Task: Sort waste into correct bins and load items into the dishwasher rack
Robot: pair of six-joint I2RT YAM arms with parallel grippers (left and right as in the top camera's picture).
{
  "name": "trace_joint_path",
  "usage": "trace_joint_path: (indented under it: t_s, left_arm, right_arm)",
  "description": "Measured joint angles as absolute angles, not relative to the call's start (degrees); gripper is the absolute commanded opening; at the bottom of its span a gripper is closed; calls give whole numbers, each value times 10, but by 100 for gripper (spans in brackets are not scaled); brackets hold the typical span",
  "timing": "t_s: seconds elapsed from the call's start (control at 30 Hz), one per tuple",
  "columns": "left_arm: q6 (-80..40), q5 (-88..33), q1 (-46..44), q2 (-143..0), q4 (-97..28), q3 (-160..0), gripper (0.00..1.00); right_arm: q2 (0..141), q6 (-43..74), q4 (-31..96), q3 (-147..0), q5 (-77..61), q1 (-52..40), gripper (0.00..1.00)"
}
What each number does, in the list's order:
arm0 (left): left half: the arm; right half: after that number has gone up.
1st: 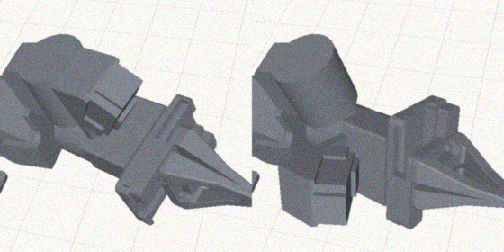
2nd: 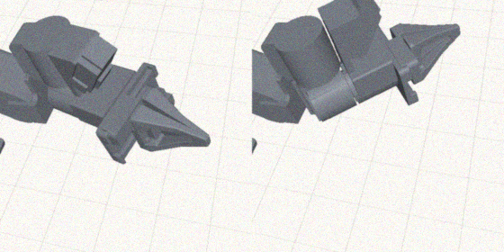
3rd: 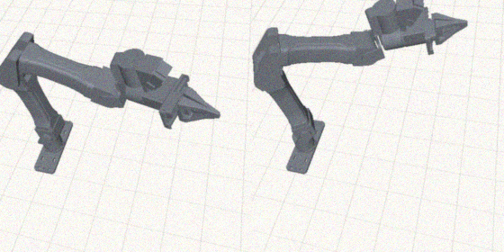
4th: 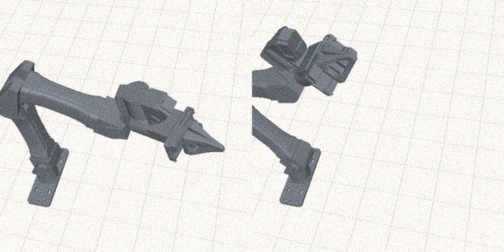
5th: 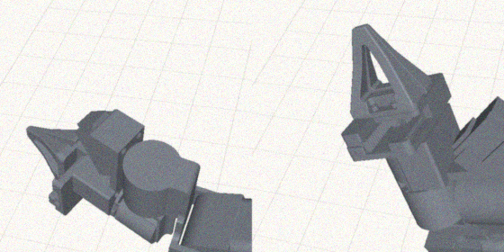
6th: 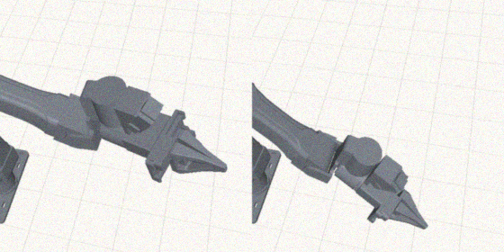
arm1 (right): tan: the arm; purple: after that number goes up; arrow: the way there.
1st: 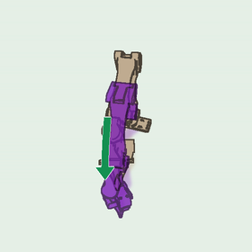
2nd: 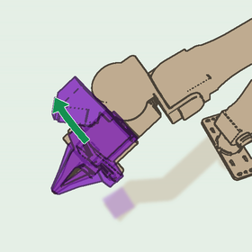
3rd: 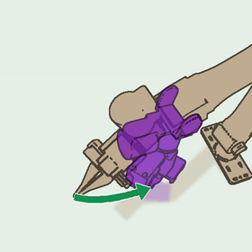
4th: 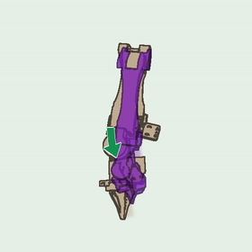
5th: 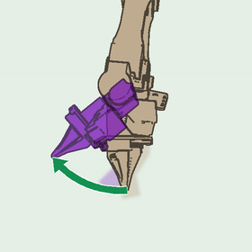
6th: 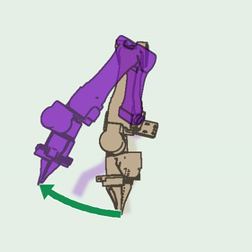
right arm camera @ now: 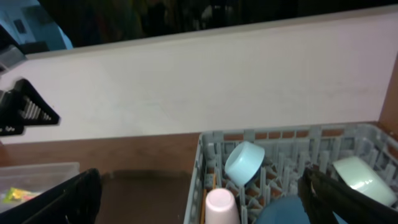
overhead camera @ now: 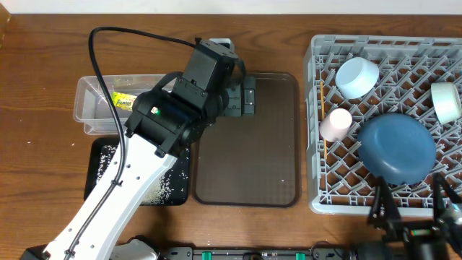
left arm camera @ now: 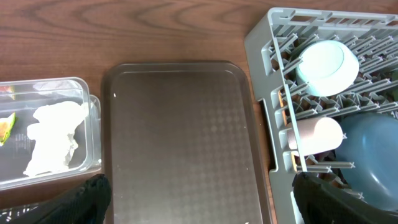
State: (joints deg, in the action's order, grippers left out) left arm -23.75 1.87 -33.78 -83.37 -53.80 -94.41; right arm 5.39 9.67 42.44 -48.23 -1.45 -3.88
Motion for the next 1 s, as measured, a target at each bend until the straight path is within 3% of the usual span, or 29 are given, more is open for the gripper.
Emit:
trace_joint_path:
  t_s: [0.63,1.0]
  left_arm:
    - [-237,19,-338,-834,-538,-944,96]
    - [-237,19,-338,-834,-538,-944,96]
  right_arm:
    - [8,122,44,-117,-14,-39,99]
    - [7,126,-18,-40,-2,-39,99]
